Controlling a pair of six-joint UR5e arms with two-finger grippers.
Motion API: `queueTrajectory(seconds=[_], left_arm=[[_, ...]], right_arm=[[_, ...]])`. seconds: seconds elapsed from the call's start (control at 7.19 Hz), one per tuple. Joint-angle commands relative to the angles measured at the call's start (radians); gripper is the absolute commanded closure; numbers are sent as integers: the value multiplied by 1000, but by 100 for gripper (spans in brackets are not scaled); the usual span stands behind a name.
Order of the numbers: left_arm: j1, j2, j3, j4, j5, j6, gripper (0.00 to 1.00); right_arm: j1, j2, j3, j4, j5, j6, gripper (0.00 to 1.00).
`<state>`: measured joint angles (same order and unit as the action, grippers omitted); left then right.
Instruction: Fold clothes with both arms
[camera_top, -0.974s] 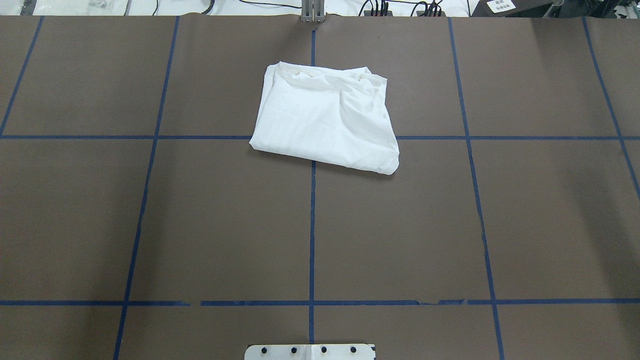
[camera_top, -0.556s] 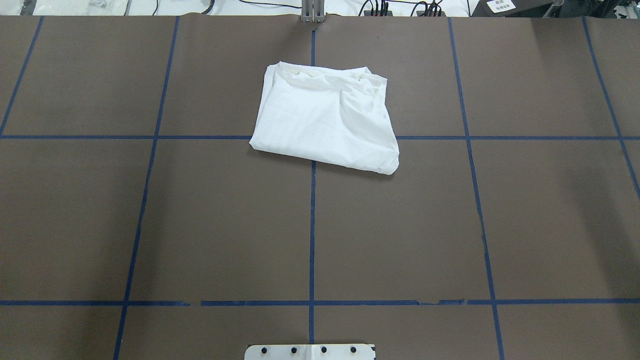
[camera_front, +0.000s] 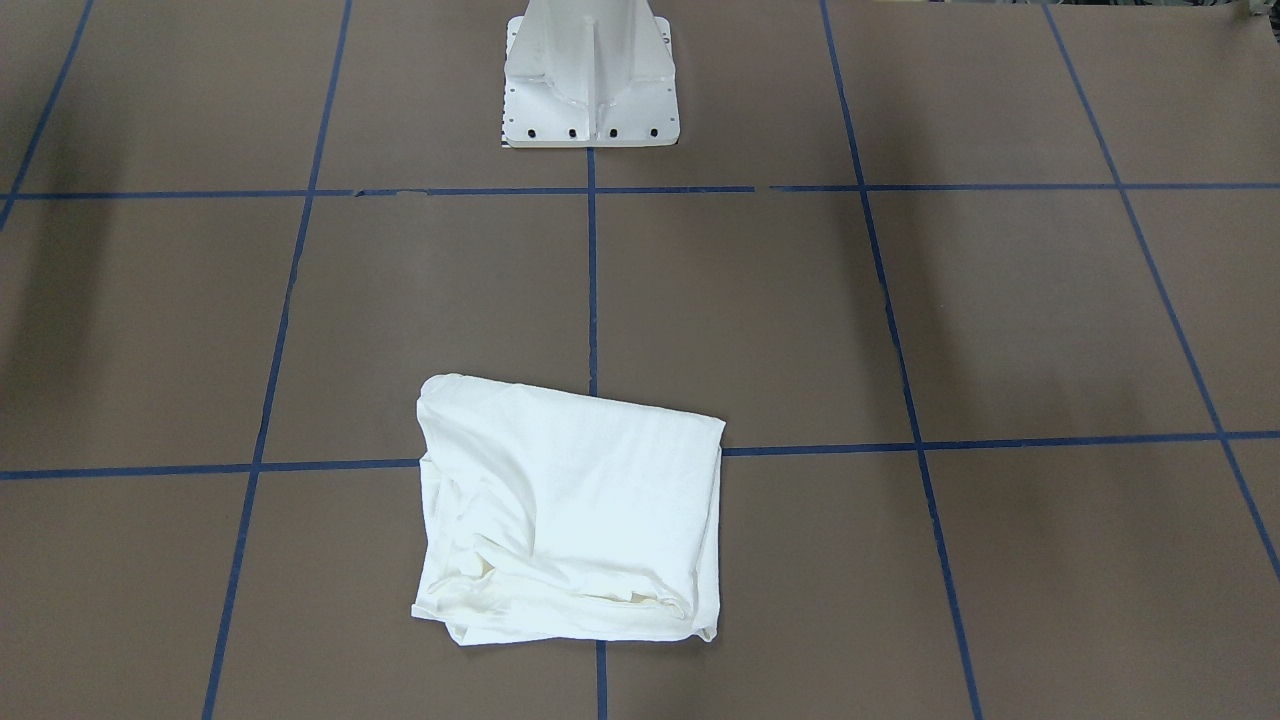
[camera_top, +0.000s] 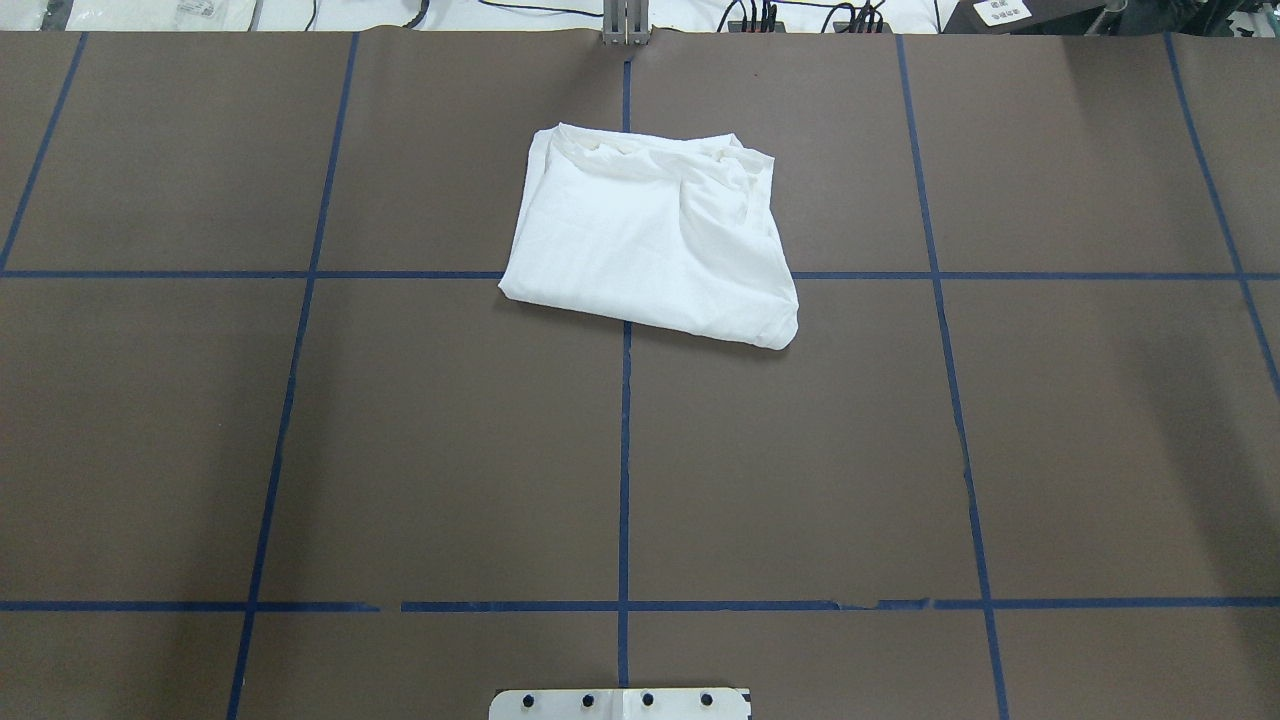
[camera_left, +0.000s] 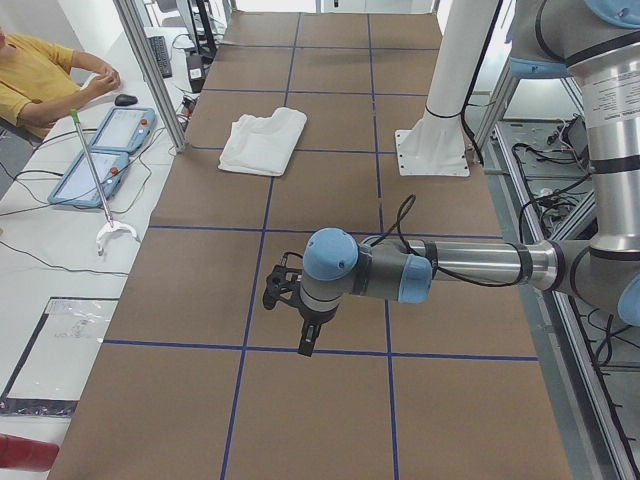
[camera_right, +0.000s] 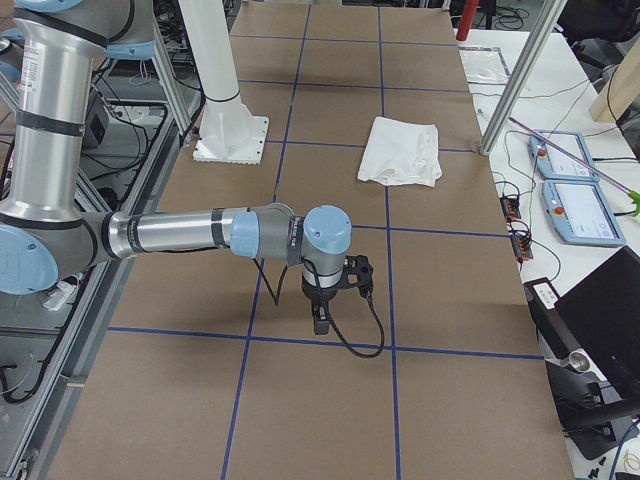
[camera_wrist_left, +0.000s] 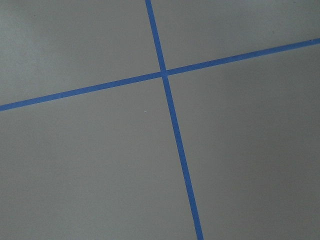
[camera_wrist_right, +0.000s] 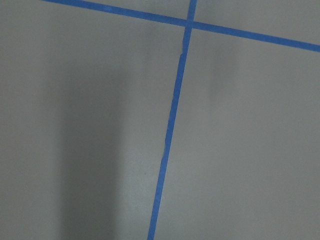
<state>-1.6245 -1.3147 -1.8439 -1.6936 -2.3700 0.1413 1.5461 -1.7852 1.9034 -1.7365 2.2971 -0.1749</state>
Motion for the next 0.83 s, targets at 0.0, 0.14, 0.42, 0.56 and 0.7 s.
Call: queueTrajectory(seconds=[0.0,0.14,0.42,0.56,0.7], left_arm=[[0,8,2,0,0,0,0],[0,9,5,0,0,0,0],[0,12,9,0,0,0,0],[0,12,9,0,0,0,0],[1,11,9,-1,0,0,0]], right_arm=[[5,1,6,0,-1,0,0],[5,1,6,0,1,2,0],[6,0,6,0,1,2,0],[6,0,6,0,1,2,0],[6,0,2,-1,1,2,0]])
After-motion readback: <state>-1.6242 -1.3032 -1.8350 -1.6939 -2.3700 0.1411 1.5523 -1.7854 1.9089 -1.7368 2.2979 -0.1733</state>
